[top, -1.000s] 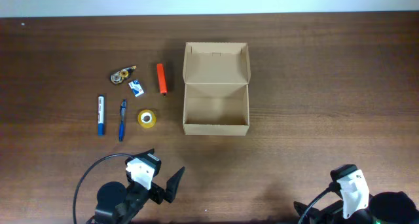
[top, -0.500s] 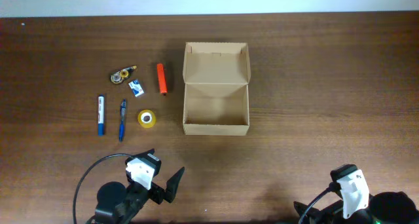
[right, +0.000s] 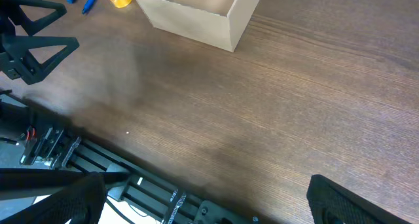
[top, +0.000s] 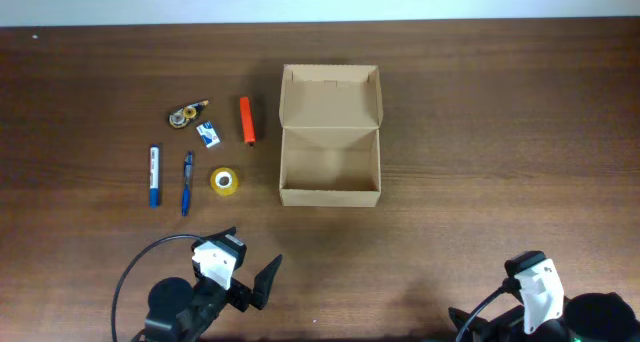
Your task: Pack container
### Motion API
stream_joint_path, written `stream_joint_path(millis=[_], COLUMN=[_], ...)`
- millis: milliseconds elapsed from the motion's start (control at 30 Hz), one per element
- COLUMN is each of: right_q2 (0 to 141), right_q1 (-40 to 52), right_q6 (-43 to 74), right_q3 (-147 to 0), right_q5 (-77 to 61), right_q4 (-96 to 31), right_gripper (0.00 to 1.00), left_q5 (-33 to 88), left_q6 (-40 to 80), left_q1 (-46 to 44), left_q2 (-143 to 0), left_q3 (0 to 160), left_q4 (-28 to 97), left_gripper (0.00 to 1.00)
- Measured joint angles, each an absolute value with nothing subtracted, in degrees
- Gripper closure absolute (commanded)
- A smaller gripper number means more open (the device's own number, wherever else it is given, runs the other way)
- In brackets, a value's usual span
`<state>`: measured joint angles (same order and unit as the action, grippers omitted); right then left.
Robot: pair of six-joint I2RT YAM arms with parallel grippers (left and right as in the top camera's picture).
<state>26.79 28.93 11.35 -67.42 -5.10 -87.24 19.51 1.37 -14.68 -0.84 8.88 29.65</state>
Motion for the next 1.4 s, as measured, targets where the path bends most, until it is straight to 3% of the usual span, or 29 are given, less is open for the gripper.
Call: stream_joint_path(millis=[1067,1400], right_q2=[26.8,26.8], right_q1=[28.9,28.9], right_q6=[11.3,11.3], right_q3=[-67.4,-67.4], right_q5=[-5.1,-5.1], right_q4=[-87.3,-87.3], right_gripper=[0.01,0.01], left_q5=[19.9,10.9], left_q6=[1.4,5.1], left_q1=[-14.7,-14.7], left_q2=[-0.8,-1.7], left_q3=[8.9,9.0], left_q4=[29.3,25.9], left_gripper=[0.01,0.01])
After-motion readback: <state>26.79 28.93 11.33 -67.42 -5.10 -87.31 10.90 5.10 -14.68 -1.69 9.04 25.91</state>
